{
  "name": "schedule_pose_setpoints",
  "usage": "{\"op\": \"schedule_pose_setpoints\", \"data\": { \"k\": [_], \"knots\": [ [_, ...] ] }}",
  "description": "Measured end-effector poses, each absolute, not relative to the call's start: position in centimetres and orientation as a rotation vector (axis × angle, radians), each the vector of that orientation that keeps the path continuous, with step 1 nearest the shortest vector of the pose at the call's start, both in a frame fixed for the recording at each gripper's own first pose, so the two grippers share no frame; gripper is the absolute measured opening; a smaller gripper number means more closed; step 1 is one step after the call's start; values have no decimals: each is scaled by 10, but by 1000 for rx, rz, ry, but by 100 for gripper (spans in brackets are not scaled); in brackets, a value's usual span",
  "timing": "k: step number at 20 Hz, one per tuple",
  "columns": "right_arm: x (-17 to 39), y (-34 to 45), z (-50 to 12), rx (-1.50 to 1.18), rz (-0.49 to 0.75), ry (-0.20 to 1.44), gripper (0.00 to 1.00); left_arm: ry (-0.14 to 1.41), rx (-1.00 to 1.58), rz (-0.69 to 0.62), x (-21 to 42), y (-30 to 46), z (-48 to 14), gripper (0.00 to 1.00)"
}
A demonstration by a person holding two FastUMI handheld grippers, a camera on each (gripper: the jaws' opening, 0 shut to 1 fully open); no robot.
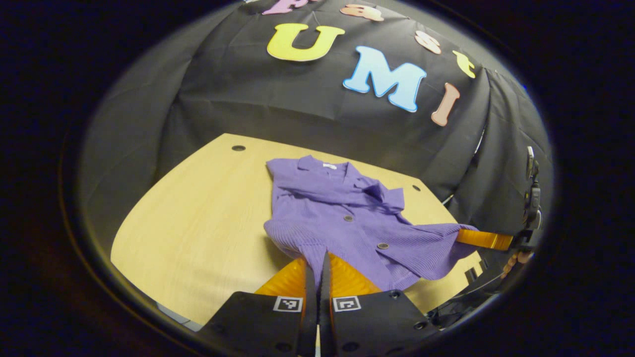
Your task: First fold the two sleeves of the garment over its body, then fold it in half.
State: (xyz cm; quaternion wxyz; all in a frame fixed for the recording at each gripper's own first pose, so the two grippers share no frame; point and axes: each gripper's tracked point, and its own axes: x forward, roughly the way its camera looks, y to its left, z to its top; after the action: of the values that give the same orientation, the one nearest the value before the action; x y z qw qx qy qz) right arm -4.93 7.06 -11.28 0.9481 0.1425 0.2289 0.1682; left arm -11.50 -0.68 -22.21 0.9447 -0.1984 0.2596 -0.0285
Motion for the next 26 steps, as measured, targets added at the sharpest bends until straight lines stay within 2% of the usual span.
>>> {"op": "schedule_pose_setpoints", "data": {
  "k": [7,14,17,26],
  "knots": [
    [23,73,-49,342,399,365,5,401,-442,-16,-28,13,-158,8],
    [116,79,-17,367,469,312,5,344,-398,31,86,27,-125,8],
    [154,84,-15,370,478,310,5,323,-367,37,134,28,-125,8],
    [237,105,-27,353,403,329,5,327,-312,-8,235,26,-149,8]
  ]
}}
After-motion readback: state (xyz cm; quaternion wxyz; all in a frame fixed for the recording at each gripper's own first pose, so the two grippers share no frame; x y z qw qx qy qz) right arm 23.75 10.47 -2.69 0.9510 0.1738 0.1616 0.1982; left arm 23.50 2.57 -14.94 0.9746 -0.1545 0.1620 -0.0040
